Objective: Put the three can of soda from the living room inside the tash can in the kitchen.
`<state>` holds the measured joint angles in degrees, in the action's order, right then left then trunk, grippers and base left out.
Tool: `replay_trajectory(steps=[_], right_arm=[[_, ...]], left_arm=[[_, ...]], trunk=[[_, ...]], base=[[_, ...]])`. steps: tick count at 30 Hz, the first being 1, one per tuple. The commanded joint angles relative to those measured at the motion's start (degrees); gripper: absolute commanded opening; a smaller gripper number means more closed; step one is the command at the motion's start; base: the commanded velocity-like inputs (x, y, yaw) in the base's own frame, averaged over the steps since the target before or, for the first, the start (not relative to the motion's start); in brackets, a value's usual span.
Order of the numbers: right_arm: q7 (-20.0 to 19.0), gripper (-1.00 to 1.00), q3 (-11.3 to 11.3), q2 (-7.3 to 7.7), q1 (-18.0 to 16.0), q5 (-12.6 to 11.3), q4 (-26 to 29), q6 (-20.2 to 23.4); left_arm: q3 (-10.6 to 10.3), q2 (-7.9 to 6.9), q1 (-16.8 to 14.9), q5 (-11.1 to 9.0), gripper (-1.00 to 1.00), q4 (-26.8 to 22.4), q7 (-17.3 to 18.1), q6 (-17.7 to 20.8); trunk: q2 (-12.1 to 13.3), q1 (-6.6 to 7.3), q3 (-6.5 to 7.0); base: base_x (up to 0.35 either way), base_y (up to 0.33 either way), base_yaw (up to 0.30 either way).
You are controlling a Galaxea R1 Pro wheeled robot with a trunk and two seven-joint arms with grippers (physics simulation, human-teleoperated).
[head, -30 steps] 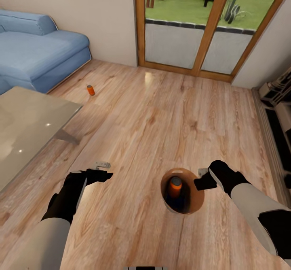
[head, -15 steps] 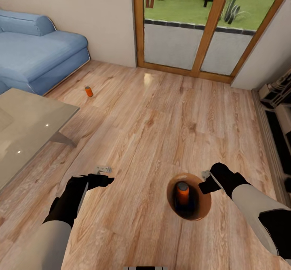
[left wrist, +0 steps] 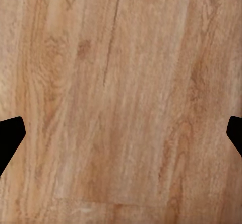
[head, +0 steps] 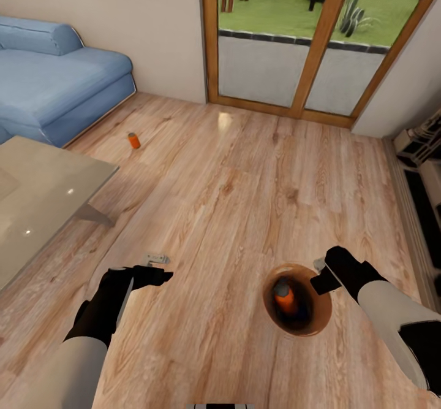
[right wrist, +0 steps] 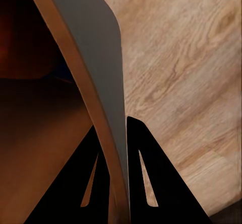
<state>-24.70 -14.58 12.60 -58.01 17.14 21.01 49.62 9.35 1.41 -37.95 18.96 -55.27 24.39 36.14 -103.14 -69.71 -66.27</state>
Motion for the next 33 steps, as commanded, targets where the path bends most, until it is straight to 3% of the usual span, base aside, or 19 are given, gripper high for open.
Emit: replay_trajectory(steps=[1,3,4,25,33], right_arm=[[-0.49,-1.00,0.06,0.33,-0.01,-0.33,0.32,0.32],[-0.61,-1.00,0.09,0.60,-0.07,0.65,1.03,0.49],[-1.50,-1.00,0.12,0.71,-0.11,-16.27,2.57,6.43],[-1.46,-1.00,0.08,1.11,-0.26,-16.25,2.73,6.72],[-1.41,-1.00,0.08,2.53,-0.11,-16.26,2.72,6.64]], left_arm=[[-0.01,0.00,0.01,0.00,1.00,-0.01,0.03,0.33],[-0.02,0.00,0.03,0.01,1.00,-0.04,0.06,0.98],[-0.02,0.00,0.05,-0.03,1.00,-0.08,0.07,4.47],[-0.12,-0.09,0.07,-0.07,1.00,-0.96,-0.13,4.64],[-0.12,-0.09,0.07,-0.03,1.00,-1.05,-0.22,4.64]], trunk=[[0.00,0.00,0.00],[0.00,0.00,0.00],[0.00,0.00,0.00],[0.00,0.00,0.00],[0.00,0.00,0.00]], base=[[0.298,0.000,0.000],[0.306,0.000,0.000],[0.315,0.000,0.000],[0.323,0.000,0.000],[0.326,0.000,0.063]])
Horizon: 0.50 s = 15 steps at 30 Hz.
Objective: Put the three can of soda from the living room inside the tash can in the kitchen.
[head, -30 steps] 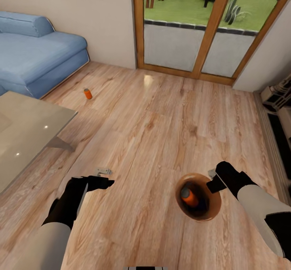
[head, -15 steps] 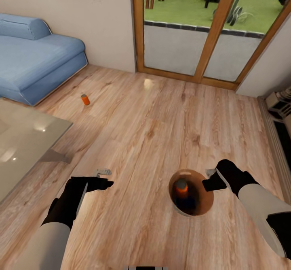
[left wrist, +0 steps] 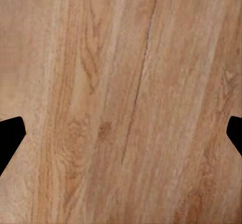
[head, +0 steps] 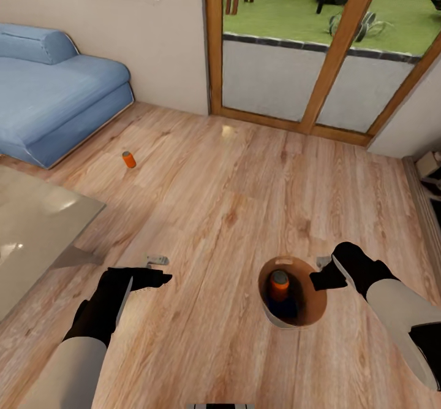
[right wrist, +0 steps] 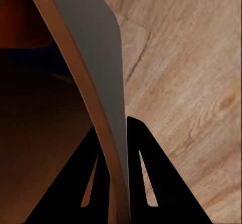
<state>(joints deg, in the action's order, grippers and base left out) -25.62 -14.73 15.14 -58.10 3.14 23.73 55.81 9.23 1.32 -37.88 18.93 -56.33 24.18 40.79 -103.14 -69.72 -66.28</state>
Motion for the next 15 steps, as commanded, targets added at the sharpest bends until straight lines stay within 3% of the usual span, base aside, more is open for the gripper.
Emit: replay_trajectory(steps=[1,15], right_arm=[[-0.48,-1.00,0.22,0.04,-0.01,-2.26,0.00,0.44],[-0.48,-1.00,0.22,0.25,-0.04,-2.26,0.00,0.52]], left_arm=[[0.00,0.02,0.00,0.01,1.00,0.00,0.00,-0.02],[0.09,0.12,0.00,-0.03,1.00,-0.03,-0.08,-0.09]], trunk=[[0.00,0.00,0.01],[0.00,0.00,0.01]], base=[[0.326,0.000,0.202],[0.326,-0.063,0.245]])
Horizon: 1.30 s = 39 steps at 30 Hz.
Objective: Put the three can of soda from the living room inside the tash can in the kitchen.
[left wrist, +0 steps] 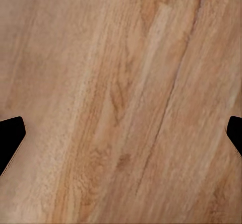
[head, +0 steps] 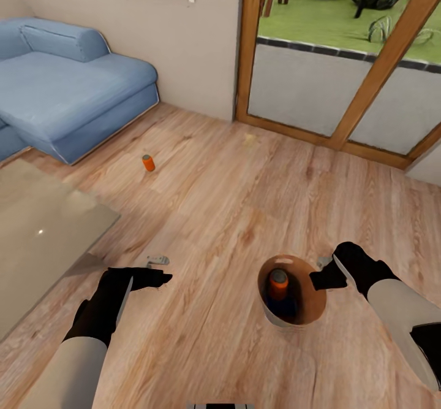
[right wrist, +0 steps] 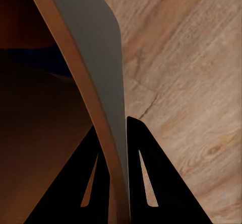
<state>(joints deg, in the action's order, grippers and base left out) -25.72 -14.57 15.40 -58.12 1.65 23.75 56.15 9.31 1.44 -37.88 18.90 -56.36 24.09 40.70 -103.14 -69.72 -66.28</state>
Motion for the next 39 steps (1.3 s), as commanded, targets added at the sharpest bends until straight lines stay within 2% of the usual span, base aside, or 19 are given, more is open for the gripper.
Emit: replay_trajectory(steps=[1,19,39], right_arm=[[-0.38,-1.00,0.07,0.03,-0.03,-0.77,-0.02,0.19],[-0.38,-1.00,0.07,1.01,0.07,-0.86,-0.02,0.28],[-0.32,-1.00,0.01,1.00,0.13,-0.95,-0.11,0.27]], left_arm=[[0.00,-0.01,0.00,0.00,1.00,0.00,0.00,0.00],[0.00,0.37,0.00,-0.09,1.00,-0.02,-0.08,0.00],[0.00,0.53,0.00,-0.18,1.00,-0.11,-0.10,0.01]], trunk=[[0.00,0.00,0.00],[0.00,0.00,0.00],[0.00,0.00,0.00]], base=[[0.325,-0.124,0.253],[0.298,-0.180,0.244],[0.185,-0.270,0.016]])
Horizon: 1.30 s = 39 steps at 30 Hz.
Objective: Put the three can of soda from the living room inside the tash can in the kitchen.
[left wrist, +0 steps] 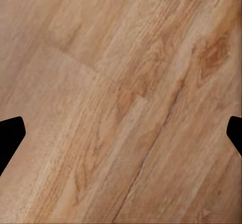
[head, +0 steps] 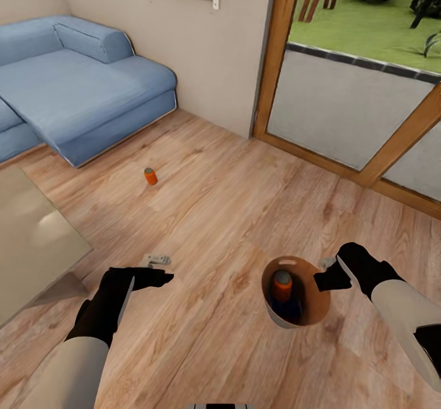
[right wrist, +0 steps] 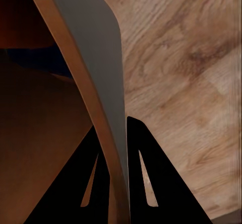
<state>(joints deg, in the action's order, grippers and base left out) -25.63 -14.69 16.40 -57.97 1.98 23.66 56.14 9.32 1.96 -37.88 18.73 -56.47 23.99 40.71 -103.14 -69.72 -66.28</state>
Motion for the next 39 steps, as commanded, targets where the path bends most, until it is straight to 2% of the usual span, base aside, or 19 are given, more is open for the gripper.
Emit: replay_trajectory(steps=[1,14,22,31,35,39], right_arm=[[-0.40,-1.00,0.11,-0.03,-0.02,-1.29,-0.02,0.28],[-0.14,-1.00,0.14,-0.56,0.10,-1.26,-0.04,0.04],[-0.24,-1.00,0.48,-0.50,0.14,-1.36,-0.04,-0.69],[-0.24,-1.00,0.59,-0.59,1.29,-1.73,-0.22,-1.00],[-0.29,-1.00,0.55,-0.71,2.17,-1.81,-0.19,-1.09],[-0.22,-1.00,0.50,-1.09,3.30,-1.87,-0.19,-2.12]], left_arm=[[0.00,-0.01,0.00,-0.01,1.00,-0.02,0.00,0.00],[0.00,0.00,0.00,0.04,1.00,0.29,-0.12,-0.01],[0.08,0.49,0.00,-0.34,1.00,0.72,-4.97,-0.24],[0.22,0.84,0.05,-0.41,1.00,0.74,-7.04,-0.65],[0.32,0.85,0.38,-0.29,1.00,1.47,-7.24,-2.97],[0.35,0.65,0.80,-0.32,1.00,6.24,-7.28,-6.23]], trunk=[[0.00,0.00,0.00],[0.00,0.00,0.00],[0.00,0.00,0.00],[0.00,0.00,0.00],[0.00,0.00,0.00],[0.00,0.00,0.00]], base=[[0.156,-0.287,0.099],[0.156,-0.287,0.225],[0.156,-0.287,0.242],[0.156,-0.287,0.053],[0.152,-0.287,0.004],[0.149,-0.287,0.001]])
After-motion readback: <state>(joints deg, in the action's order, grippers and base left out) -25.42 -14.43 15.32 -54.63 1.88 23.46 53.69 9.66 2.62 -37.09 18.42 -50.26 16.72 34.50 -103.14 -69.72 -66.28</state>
